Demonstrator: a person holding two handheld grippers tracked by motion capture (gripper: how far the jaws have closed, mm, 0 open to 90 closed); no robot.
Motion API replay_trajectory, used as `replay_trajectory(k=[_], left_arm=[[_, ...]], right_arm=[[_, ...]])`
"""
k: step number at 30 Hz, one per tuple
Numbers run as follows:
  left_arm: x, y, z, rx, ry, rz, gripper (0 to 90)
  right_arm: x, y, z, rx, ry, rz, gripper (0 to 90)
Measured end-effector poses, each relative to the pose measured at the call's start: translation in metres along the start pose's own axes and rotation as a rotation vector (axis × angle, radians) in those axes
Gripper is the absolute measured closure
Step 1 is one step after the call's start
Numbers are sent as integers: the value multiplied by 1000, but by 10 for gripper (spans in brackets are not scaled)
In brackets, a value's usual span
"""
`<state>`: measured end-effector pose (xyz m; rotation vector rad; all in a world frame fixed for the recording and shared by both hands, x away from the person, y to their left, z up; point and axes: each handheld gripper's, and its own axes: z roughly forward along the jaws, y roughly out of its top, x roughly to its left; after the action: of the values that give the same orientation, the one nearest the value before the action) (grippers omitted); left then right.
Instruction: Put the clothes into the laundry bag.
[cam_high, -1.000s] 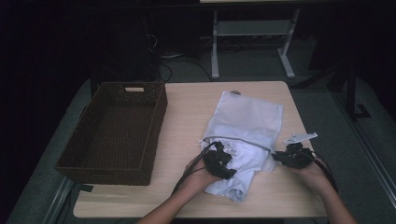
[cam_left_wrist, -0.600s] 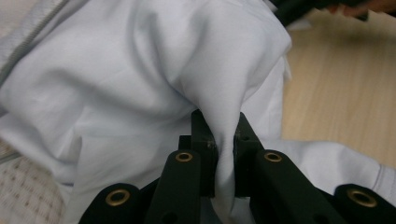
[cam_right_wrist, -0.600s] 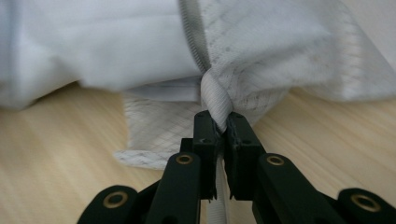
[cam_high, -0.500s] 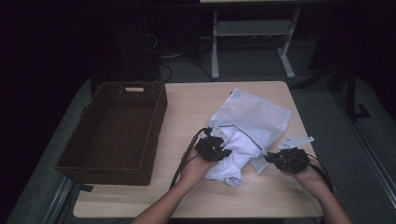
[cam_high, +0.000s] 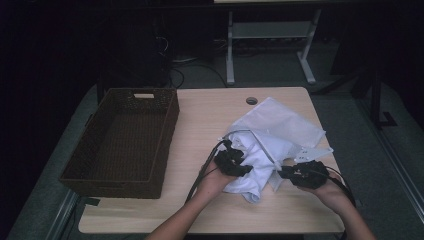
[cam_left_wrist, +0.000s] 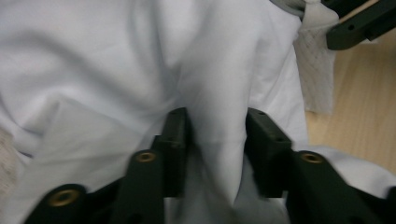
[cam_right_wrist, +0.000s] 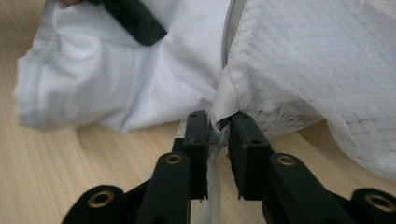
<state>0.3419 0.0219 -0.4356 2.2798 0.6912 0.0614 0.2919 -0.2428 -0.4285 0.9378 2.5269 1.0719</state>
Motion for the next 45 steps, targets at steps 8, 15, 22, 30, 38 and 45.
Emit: replay_trajectory(k=[8, 15, 22, 30, 38, 45], left_arm=[[4, -14, -43, -42, -41, 27, 397], [37, -21, -62, -69, 62, -16, 425], [86, -20, -40, -20, 162, -114, 453], [107, -18, -9, 47, 162, -133, 513], [105, -18, -7, 74, 118, -95, 878], [95, -22, -20, 63, 94, -73, 893]], right_arm=[[2, 3, -16, -53, -43, 31, 613], [6, 16, -20, -116, -69, 24, 594], [11, 27, -8, -118, -50, 3, 583], [10, 22, -8, -113, -45, 6, 581], [9, 20, -10, -112, -45, 10, 573], [14, 23, -10, -119, -32, 11, 576]])
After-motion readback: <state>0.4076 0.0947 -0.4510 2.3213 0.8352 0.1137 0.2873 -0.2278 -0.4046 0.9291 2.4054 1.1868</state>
